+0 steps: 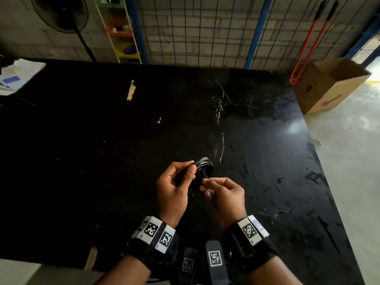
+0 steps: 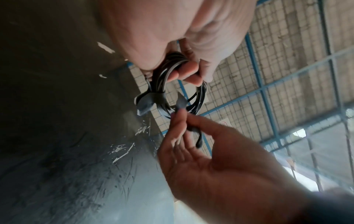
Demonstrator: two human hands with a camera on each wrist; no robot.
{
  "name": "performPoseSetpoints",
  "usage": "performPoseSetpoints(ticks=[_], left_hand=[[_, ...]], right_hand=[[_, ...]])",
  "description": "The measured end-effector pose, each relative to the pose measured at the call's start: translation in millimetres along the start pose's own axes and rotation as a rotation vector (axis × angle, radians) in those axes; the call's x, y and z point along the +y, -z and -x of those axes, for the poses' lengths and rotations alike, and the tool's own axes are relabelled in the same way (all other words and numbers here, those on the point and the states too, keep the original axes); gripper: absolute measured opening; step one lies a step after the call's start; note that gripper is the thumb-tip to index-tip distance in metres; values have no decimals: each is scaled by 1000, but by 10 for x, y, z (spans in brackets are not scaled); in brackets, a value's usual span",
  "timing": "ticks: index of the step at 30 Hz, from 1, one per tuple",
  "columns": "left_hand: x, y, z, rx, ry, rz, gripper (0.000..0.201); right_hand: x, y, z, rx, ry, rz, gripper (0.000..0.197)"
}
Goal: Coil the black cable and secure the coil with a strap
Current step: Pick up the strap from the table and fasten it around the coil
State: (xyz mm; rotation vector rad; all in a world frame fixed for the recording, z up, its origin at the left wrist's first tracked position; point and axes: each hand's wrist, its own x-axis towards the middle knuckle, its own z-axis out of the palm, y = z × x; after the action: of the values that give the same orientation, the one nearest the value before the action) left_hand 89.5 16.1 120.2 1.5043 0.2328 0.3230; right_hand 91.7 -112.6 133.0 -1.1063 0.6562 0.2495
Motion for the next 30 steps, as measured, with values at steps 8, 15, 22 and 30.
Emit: performPoseSetpoints(ticks=[8,15,22,30], left_hand=[[17,61,146,-165,-46,-6,9],[50,50,176,-171,39,93,22],[85,49,174,-187,-8,-36,10],[103,20,191,-180,16,-55,16]], right_hand=[[-100,-131,139,-5,-50,-228,19],[-42,-105,187,-70,-88,-328,20],[-113,-24,255,-140,62,-280,18],[-111,200,286,-79,704,515,21]])
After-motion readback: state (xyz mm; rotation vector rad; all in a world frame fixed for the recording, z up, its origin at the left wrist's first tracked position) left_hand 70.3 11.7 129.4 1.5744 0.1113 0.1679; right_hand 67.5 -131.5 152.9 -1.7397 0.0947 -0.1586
